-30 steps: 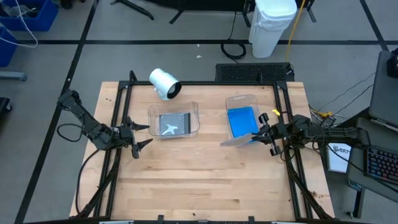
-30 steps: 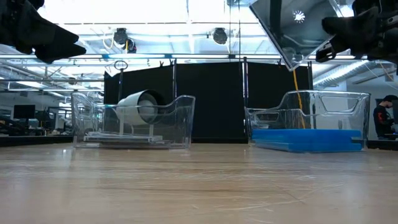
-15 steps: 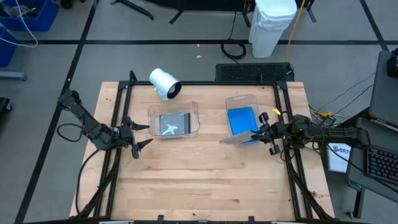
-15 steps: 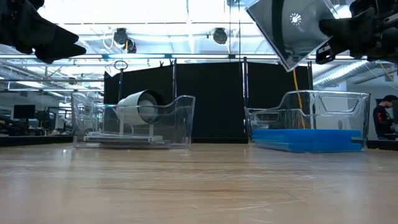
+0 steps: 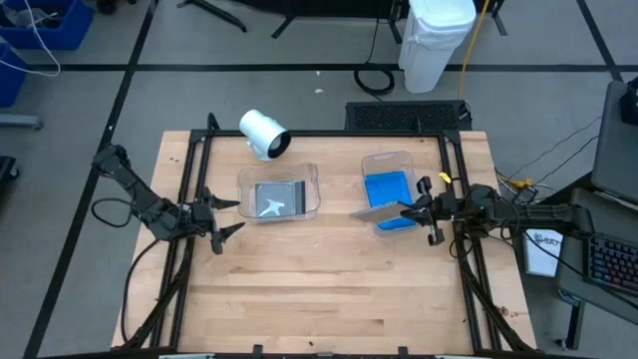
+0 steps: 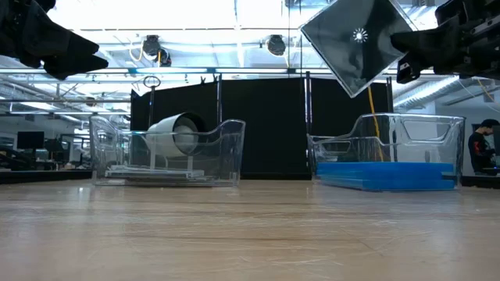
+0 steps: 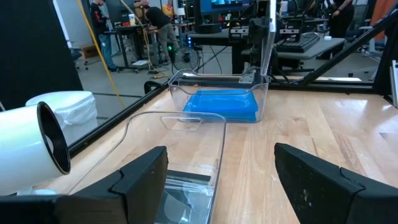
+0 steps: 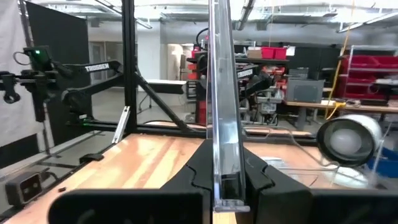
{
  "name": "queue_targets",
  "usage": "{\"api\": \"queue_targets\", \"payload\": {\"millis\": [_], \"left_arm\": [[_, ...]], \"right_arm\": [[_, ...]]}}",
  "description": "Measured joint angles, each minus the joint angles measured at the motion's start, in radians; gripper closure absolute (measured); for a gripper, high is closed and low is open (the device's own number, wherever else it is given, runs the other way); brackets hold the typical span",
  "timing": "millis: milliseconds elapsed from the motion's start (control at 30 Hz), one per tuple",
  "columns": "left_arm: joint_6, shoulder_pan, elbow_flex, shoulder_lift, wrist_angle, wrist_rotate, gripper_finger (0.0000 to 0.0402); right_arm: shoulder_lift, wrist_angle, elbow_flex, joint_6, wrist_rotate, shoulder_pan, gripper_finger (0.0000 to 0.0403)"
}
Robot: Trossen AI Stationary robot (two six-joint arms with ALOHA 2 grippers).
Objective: Pick & place jewel cases by type
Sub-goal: Put the black cd case into the left transparent bin
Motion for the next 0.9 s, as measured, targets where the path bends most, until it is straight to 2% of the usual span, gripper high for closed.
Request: {"api": "queue_targets", "payload": {"millis": [267, 667, 900], "left_arm": [[0.000, 0.000, 0.000, 0.000, 0.000, 0.000, 0.0105], [0.000, 0.000, 0.000, 0.000, 0.000, 0.000, 0.0105], [0.000, 0.000, 0.000, 0.000, 0.000, 0.000, 0.0105]], "right_arm": [[0.000, 0.024, 0.000, -0.025, 0.172, 0.000, 0.0387], [0.028, 0.041, 0.000, -0.112, 0.202, 0.000, 0.0387], [0.133, 0.266, 0.000, -0.122, 0.201, 0.000, 0.0387]]}}
